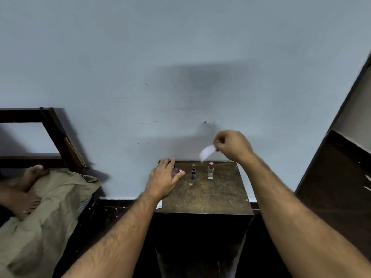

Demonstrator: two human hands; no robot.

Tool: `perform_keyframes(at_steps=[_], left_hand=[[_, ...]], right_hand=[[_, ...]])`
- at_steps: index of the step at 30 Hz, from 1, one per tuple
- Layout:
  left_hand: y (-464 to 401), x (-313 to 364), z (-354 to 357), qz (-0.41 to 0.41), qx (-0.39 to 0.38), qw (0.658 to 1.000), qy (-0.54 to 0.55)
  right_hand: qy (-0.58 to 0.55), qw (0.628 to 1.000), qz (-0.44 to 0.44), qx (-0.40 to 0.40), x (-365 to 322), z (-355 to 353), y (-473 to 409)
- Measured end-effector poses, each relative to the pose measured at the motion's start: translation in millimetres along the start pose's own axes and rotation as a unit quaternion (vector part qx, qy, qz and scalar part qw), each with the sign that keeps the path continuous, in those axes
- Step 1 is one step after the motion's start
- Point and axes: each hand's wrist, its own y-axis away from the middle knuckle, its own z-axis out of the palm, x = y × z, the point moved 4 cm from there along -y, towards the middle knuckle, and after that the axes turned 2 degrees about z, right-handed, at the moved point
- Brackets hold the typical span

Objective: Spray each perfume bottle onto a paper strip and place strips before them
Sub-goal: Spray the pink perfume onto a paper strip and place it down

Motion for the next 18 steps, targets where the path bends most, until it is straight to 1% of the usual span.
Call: perform_keyframes(at_steps=[1,2,3,4,5,7,8,9,10,11,12,13,14,15,16,18], left_hand=[[1.0,1.7,-1.5,0.001,0.002,1.0,-0.008],[1.2,3.1,-3.2,0.001,0.002,1.0,-0.014],[2.2,4.0,-4.5,-0.002,-0.001,1.0,-0.019],[3.7,4.4,-5.1,-0.007,-0.004,1.0,-0.024],[5.5,4.8,-5.4,-0.01,-0.007,1.0,-0.029],[8.3,7.0,-5.6,-0.013,-0.007,0.999,-0.035],[8.4,7.3,-5.4,-0.014,-0.006,0.999,-0.035],[8.0,7.3,-5.7,-0.016,-0.004,0.999,-0.035],[7.3,7.1,-5.4,-0.016,-0.002,0.999,-0.034],[7.4,7.5,-4.9,-0.016,-0.001,0.999,-0.035],[7.7,7.7,-4.0,-0.016,-0.001,0.999,-0.036],[8.3,7.6,-2.5,-0.015,0.001,0.999,-0.036],[8.7,7.0,-0.8,-0.015,0.004,0.999,-0.036],[9.0,6.0,1.1,-0.016,0.007,0.999,-0.035],[8.2,3.6,4.4,-0.019,0.012,0.999,-0.034],[6.3,-2.0,12.8,-0.024,0.022,0.999,-0.033]], right_hand=[[-0.055,0.998,-0.002,-0.02,1.2,4.3,3.7],[-0.167,0.985,-0.008,-0.048,0.2,5.4,7.0],[-0.274,0.959,-0.011,-0.075,-2.6,1.3,9.6],[-0.368,0.924,-0.022,-0.101,-8.4,-5.5,13.5],[-0.423,0.897,-0.041,-0.119,-13.8,-12.5,16.0],[-0.531,0.832,-0.042,-0.155,-21.8,-24.6,15.0],[-0.558,0.815,-0.03,-0.154,-20.8,-26.2,12.6],[-0.542,0.829,-0.02,-0.14,-16.7,-25.5,9.5],[-0.456,0.885,-0.01,-0.096,-8.7,-21.9,5.2],[-0.281,0.959,-0.016,-0.042,1.0,-17.7,0.9],[-0.125,0.992,-0.018,-0.007,7.0,-11.6,-0.2],[-0.055,0.998,-0.012,0.008,12.1,-5.6,-1.1],[-0.094,0.996,-0.006,-0.005,14.2,0.1,-0.7],[-0.178,0.983,-0.005,-0.033,14.1,5.0,0.5],[-0.263,0.963,-0.004,-0.063,11.8,7.0,0.8],[-0.393,0.91,-0.016,-0.127,1.5,4.5,3.5]])
